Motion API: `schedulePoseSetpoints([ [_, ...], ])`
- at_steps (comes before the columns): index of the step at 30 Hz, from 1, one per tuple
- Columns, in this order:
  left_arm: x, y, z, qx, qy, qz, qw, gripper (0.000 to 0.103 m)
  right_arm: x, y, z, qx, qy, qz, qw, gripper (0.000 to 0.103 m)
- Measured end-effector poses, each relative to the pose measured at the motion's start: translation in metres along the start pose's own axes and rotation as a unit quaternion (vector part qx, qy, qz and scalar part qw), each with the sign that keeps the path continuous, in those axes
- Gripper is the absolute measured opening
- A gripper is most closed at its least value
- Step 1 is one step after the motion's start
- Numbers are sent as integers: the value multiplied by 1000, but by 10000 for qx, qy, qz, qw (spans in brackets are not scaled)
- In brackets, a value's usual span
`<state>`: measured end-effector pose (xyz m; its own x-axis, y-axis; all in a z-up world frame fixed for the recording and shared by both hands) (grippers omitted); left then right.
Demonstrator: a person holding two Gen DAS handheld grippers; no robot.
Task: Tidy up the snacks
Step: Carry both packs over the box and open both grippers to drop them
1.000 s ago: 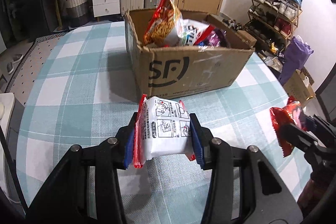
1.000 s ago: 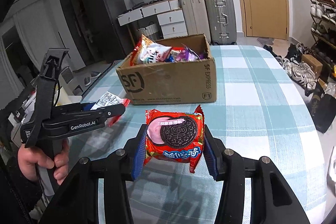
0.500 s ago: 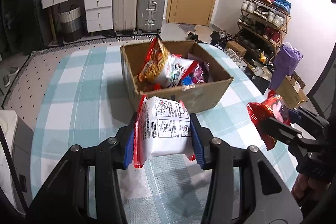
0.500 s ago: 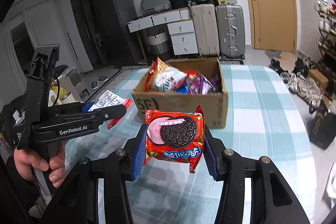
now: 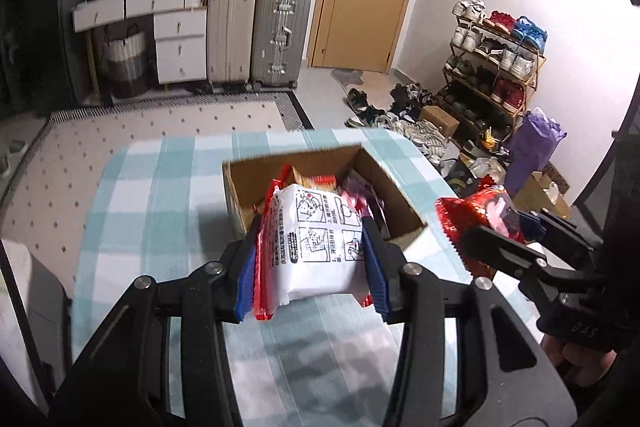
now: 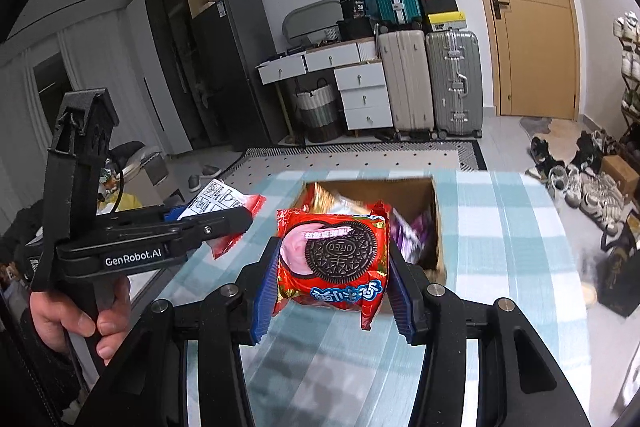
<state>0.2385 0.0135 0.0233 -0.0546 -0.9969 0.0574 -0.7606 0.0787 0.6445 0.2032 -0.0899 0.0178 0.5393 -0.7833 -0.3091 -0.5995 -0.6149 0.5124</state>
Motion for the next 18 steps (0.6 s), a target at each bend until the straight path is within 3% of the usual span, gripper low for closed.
schedulePoseSetpoints([
  [8, 16, -25, -43, -161, -174, 91, 9997, 42, 16, -24, -37, -64, 113, 198, 9997, 49],
  [18, 26, -96, -78, -430, -325, 96, 9985, 43, 60, -65, -63, -139, -96, 283, 9995, 49],
])
Point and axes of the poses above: each gripper's, at about its wrist camera, not at the fingertips, and y roughly against the way its jaws point, x to its right, z to its underside, the point moved 7 cm from there along -y, roughly the way its jaws point, and after that the axes turned 9 degrees about -z, right-handed, at the moved point
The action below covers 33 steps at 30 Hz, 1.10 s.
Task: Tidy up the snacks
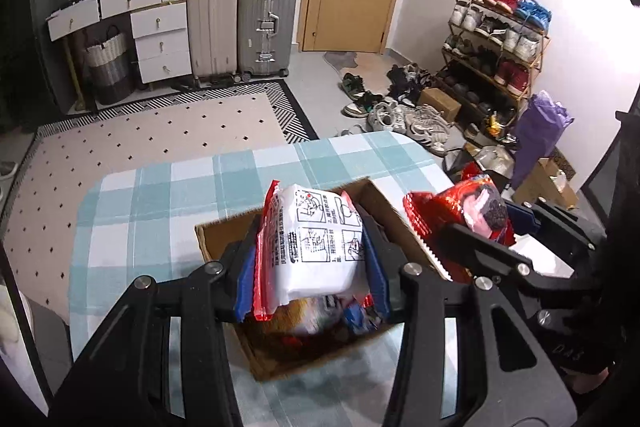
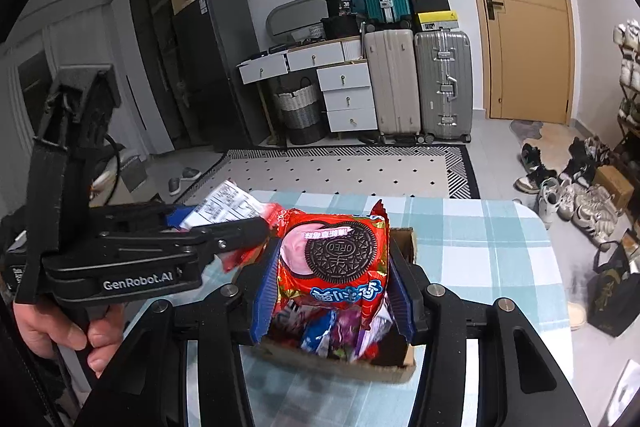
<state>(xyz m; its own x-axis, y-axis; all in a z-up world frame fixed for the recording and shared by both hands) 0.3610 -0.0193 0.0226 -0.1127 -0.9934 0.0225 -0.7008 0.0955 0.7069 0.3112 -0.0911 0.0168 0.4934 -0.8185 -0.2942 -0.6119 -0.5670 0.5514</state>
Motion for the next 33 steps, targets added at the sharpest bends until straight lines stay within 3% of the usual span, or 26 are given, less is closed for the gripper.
schedulePoseSetpoints([
  [17, 6, -89, 4, -465, -167, 354, 9982, 44, 52, -70, 29, -469, -164, 123, 9987, 49],
  [20, 6, -91, 6, -511, -150, 391, 9978, 63, 52, -76, 33, -522, -134, 81, 9985, 57],
  [21, 4, -90, 6, -491, -139, 363, 9980, 75, 52, -76, 35, -523, -126, 93, 9985, 66],
  [22, 1, -89, 5, -442, -119, 287, 9985, 78, 52, -75, 36, -501, -142, 78, 9986, 74],
  [33, -14, -50, 0, -162, 71, 131, 9998, 79, 50, -39, 35, -256, -160, 119, 9995, 75],
])
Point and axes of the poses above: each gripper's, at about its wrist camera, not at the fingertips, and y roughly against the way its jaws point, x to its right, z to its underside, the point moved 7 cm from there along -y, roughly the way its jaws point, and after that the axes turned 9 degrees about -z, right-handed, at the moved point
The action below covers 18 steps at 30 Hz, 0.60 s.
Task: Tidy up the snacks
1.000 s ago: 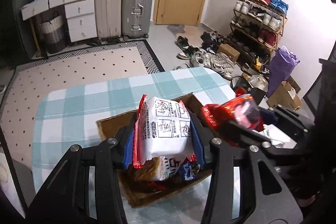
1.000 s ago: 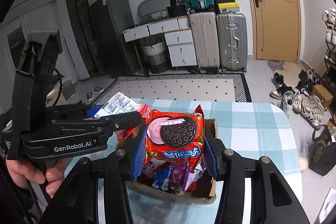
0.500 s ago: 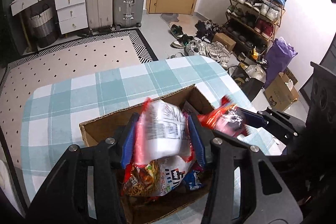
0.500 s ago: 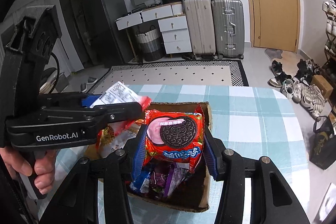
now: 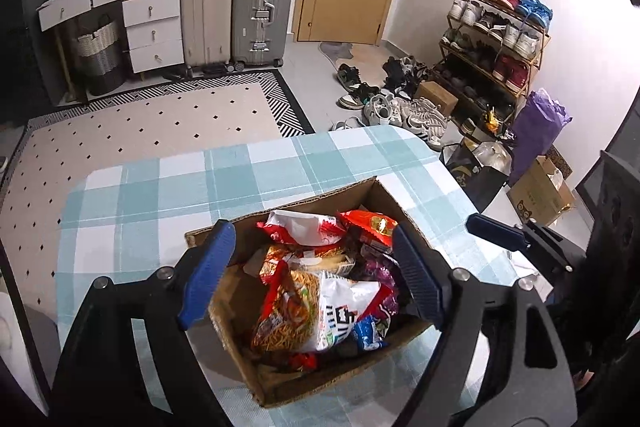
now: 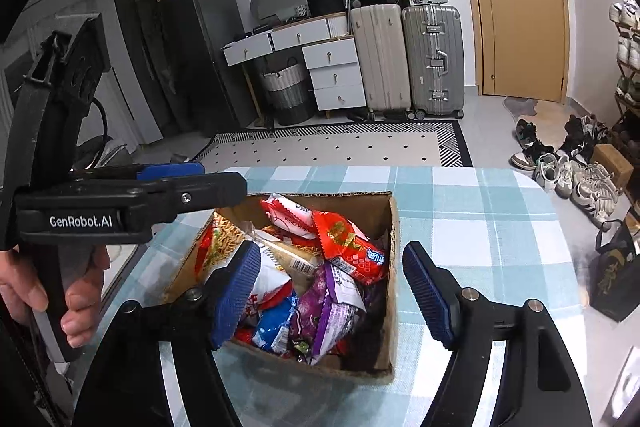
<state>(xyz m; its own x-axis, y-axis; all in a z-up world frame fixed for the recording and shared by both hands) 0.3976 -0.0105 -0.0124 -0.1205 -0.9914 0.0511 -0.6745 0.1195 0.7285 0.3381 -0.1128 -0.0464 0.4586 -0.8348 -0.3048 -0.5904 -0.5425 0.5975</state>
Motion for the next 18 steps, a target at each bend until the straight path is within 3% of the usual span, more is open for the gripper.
schedulePoseSetpoints([
  [12, -7, 74, 6, 451, 118, -340, 9983, 83, -37, 62, -16, 513, 231, 90, 9984, 80],
  [18, -6, 121, 11, 820, 45, -541, 9952, 94, -64, 102, -23, 919, 551, 190, 9941, 85],
])
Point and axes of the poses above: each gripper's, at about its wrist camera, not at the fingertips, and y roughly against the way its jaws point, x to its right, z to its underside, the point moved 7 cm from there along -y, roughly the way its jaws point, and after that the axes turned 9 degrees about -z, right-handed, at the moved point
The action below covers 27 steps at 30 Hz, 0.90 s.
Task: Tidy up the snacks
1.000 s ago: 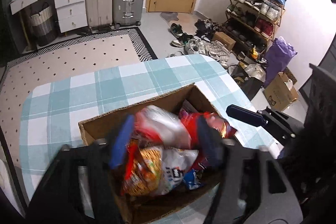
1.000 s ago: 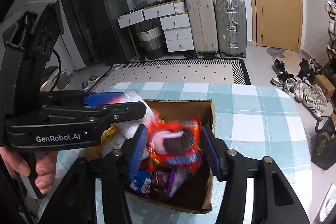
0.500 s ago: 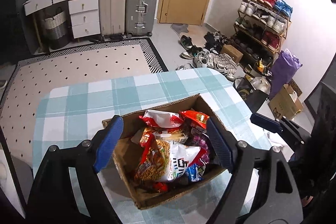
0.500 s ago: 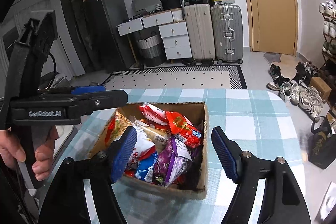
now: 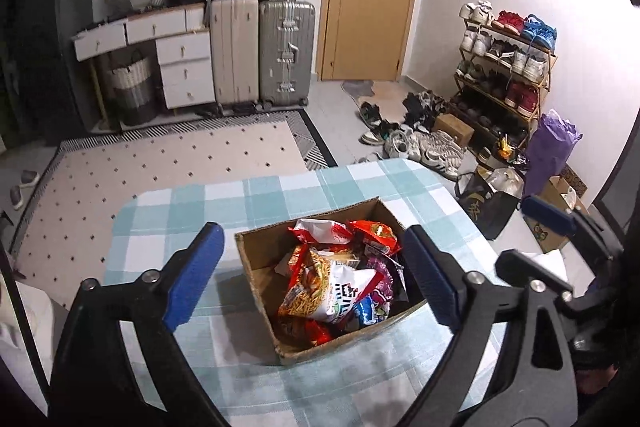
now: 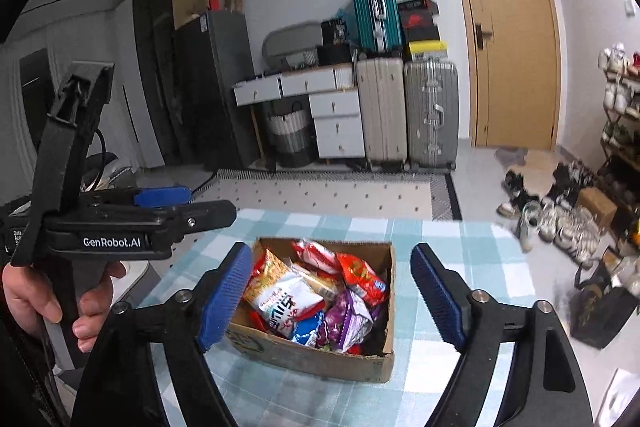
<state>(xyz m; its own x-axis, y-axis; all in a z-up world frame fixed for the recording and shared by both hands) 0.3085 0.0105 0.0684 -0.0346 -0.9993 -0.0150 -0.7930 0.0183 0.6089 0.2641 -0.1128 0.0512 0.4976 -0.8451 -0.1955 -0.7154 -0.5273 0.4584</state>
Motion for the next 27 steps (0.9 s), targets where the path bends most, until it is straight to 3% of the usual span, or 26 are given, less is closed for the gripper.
schedulePoseSetpoints([
  [3, -4, 21, 1, 162, 10, -49, 9999, 100, -10, 20, -5, 173, 154, 66, 9997, 86],
  [14, -20, 86, 31, 502, 184, -281, 9982, 102, -40, 78, 5, 879, 506, 389, 9941, 93],
  [27, -36, 105, 101, 827, 296, -833, 9926, 102, -73, 133, 47, 1354, 931, 488, 9852, 98],
])
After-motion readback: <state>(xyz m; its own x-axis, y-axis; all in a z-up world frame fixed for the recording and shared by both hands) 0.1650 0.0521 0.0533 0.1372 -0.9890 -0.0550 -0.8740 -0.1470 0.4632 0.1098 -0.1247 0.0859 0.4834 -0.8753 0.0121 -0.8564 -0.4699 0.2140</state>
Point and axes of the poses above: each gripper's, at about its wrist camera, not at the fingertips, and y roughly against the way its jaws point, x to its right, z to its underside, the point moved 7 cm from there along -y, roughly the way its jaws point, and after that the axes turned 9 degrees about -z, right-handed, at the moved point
